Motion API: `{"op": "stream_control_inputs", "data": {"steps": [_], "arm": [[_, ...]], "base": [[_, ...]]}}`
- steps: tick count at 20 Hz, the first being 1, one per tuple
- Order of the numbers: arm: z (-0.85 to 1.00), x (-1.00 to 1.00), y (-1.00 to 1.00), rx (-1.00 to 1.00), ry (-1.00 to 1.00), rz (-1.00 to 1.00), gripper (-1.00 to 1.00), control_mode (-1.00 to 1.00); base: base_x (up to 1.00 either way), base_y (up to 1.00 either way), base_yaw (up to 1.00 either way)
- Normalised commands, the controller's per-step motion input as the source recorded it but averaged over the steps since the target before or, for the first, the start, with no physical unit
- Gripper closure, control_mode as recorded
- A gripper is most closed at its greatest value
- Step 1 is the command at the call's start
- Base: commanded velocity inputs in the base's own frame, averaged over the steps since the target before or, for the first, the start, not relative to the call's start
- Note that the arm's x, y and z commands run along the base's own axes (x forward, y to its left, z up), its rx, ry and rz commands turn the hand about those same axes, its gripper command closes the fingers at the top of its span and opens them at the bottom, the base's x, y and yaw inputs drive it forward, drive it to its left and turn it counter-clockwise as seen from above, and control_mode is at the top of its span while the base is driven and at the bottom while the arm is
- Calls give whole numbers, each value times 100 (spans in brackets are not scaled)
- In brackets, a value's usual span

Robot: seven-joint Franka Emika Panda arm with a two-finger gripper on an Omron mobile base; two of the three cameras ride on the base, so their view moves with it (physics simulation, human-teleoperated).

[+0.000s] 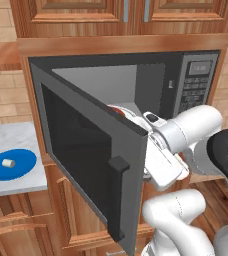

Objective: Pick the marshmallow from the counter and place it in the microwave. Then turn on the microwave.

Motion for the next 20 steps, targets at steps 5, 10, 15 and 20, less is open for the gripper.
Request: {"op": "stream_control_inputs", "data": {"steps": [5,10,15,20], "arm": [[-7,-11,20,0,-2,-7,-100,-100],[-7,-9,21,0,-2,-8,-100,-100],[-7,-6,20,0,-2,-9,-100,-100],[-6,-7,20,0,-4,-11,-100,-100]], "base": [[0,0,0],[0,0,0],[0,0,0],[0,0,0]]}}
